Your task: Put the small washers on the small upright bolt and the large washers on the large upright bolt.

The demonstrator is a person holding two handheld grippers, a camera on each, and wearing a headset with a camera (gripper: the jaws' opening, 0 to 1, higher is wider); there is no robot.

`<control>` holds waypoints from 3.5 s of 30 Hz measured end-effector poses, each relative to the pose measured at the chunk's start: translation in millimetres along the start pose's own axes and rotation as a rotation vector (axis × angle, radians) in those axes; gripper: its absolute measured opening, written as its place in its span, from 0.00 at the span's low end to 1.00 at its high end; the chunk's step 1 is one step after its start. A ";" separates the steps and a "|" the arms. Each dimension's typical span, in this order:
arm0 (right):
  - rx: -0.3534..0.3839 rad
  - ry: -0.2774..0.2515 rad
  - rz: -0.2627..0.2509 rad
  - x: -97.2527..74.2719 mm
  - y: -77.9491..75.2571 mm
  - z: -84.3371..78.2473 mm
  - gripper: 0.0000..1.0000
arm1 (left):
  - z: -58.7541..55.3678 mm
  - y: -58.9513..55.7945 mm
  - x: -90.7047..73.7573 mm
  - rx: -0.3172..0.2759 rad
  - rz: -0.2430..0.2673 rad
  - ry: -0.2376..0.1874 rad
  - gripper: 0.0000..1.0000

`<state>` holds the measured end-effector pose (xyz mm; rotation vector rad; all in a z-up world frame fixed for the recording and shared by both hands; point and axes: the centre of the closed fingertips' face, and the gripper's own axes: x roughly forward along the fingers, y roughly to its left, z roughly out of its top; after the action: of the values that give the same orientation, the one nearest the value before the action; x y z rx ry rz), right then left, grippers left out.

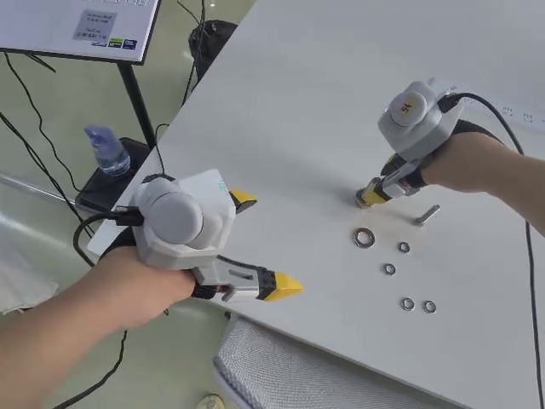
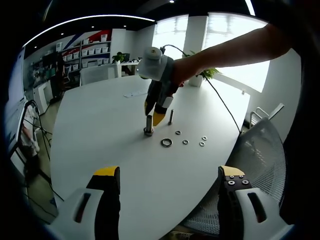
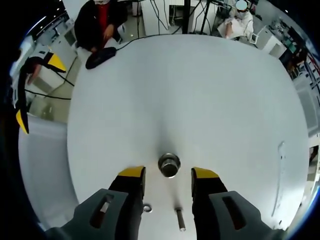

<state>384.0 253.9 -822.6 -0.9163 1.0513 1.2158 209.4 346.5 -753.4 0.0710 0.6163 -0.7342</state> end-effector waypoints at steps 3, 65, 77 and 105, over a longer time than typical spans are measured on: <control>-0.005 -0.007 -0.001 -5.8 2.9 0.5 0.38 | 4.9 -0.4 -0.5 -0.004 0.000 -0.017 0.80; -0.043 -0.037 0.046 -32.1 67.2 -12.5 0.37 | -8.4 9.6 4.6 0.040 0.020 0.077 0.97; -0.033 -0.029 0.020 -11.4 67.3 -19.5 0.37 | -2.8 8.3 4.7 0.027 0.006 0.061 0.94; 0.008 -0.002 -0.023 22.7 63.8 -29.0 0.35 | -10.0 8.9 3.1 0.017 -0.005 0.092 0.90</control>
<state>317.8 241.3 -852.4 -0.9191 1.0409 1.1924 211.9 354.0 -764.7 0.1191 0.6978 -0.7440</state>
